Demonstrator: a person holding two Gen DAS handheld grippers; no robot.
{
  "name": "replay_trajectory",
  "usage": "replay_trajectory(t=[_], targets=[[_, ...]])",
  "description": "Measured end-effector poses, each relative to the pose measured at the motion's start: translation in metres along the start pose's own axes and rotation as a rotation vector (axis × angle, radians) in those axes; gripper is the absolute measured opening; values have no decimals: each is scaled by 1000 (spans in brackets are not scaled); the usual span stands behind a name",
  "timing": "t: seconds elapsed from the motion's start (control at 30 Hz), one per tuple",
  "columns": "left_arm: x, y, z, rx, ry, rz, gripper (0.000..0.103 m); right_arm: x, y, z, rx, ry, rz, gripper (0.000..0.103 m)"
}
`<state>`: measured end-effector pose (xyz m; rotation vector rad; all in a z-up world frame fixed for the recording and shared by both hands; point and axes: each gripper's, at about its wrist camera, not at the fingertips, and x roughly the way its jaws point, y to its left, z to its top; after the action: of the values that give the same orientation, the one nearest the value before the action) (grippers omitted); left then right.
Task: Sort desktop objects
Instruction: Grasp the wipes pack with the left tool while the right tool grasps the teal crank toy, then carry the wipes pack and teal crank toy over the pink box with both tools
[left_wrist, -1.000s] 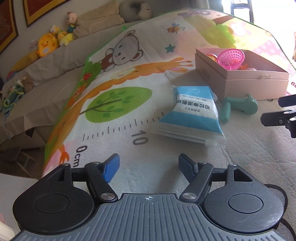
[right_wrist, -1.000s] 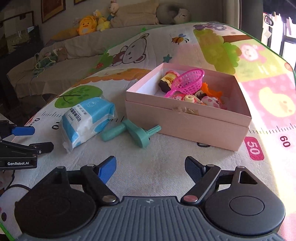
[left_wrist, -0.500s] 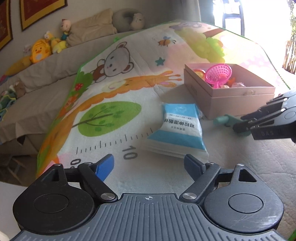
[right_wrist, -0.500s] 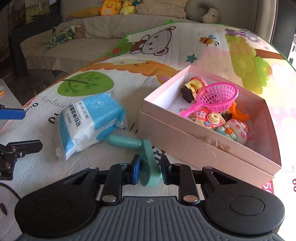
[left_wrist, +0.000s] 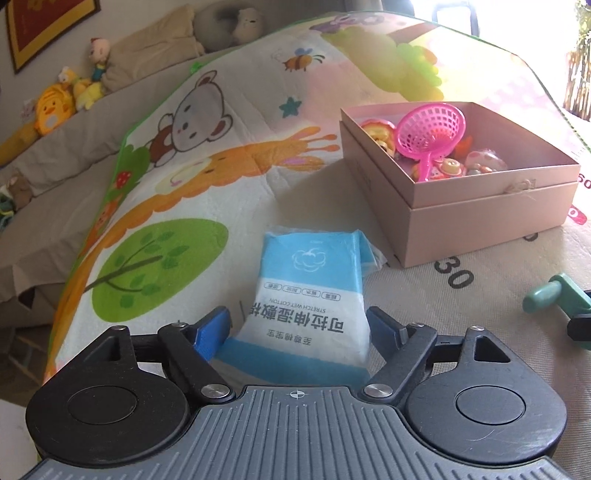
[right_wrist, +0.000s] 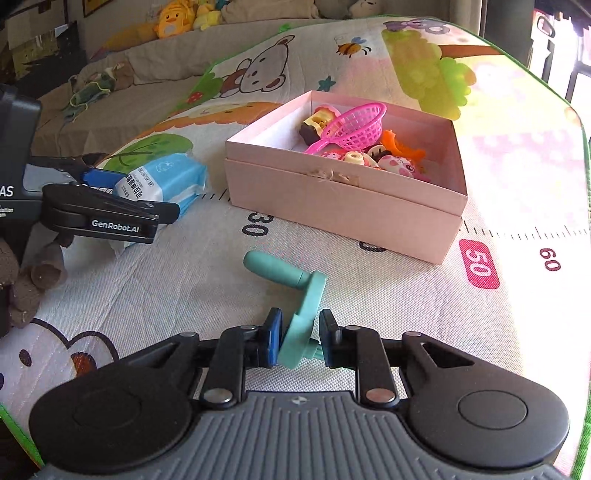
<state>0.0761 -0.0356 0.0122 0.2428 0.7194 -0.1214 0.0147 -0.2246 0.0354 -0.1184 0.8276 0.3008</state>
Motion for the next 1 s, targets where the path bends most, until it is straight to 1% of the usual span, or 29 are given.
replay_trajectory(t=[0.03, 0.07, 0.17, 0.27, 0.33, 0.4, 0.5, 0.57, 0.6, 0.67, 0.7, 0.73, 0.8, 0.9, 1.0], targets=[[-1, -1, -2, 7, -7, -1, 77, 2, 1, 2, -5, 0, -5, 21], [-3, -1, -3, 8, -9, -8, 68, 4, 2, 4, -11, -1, -17, 21], [-10, 1, -8, 9, -14, -23, 64, 13, 5, 11, -28, -13, -46, 23], [-22, 2, -17, 16, -7, -43, 63, 24, 6, 18, -30, -9, -58, 26], [-33, 2, -24, 23, -1, -78, 63, 29, 7, 22, -33, -16, -61, 30], [-42, -1, -31, 39, 2, -103, 64, 33, 9, 26, -40, -16, -58, 33], [-45, -4, -32, 44, 0, -110, 68, 38, 12, 31, -43, -17, -54, 33], [-42, -3, -31, 37, 3, -102, 72, 39, 14, 34, -44, -14, -47, 33], [-38, -3, -29, 29, 9, -94, 73, 39, 16, 34, -51, -10, -42, 33], [-32, -2, -25, 15, 16, -93, 74, 37, 21, 34, -65, 0, -27, 29], [-30, -2, -24, 10, 17, -94, 73, 35, 22, 33, -69, 6, -18, 22], [-29, -2, -23, 7, 18, -96, 73, 34, 23, 32, -69, 12, -12, 19], [-30, -3, -22, 8, 14, -100, 62, 29, 23, 29, -64, 27, -4, 12], [-35, -7, -24, 31, 5, -105, 59, 18, 22, 22, -56, 34, 3, 11], [-45, -14, -26, 53, -2, -120, 58, 3, 19, 15, -52, 23, 10, 11]])
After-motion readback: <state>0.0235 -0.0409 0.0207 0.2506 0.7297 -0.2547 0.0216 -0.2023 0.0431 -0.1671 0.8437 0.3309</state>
